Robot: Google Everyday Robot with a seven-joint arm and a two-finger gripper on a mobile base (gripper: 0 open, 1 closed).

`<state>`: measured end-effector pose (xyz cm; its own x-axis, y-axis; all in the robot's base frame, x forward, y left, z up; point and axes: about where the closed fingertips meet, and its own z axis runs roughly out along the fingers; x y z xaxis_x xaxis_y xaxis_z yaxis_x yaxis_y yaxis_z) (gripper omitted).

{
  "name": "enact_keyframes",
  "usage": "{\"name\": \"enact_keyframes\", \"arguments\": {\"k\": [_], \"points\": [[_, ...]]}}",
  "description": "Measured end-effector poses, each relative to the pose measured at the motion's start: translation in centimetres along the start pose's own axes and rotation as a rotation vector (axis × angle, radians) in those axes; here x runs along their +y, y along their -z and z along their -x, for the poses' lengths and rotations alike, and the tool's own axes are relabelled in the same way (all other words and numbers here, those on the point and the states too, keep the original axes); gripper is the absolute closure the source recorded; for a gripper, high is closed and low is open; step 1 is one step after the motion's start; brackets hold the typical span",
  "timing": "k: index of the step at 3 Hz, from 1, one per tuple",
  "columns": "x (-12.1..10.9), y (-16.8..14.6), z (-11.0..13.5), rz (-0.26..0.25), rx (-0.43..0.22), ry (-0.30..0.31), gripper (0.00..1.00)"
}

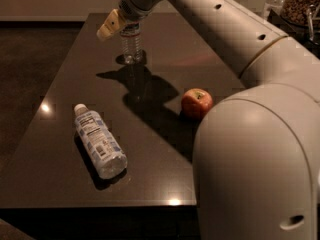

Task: Pick water bottle

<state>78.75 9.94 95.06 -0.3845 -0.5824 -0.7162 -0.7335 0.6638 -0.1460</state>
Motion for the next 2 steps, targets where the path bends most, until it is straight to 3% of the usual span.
{"name": "enact_keyframes", "arguments": {"k": [2], "points": [[-0.38, -0.37, 0.56, 0.021, -0.015, -0.001, 0.41]]}}
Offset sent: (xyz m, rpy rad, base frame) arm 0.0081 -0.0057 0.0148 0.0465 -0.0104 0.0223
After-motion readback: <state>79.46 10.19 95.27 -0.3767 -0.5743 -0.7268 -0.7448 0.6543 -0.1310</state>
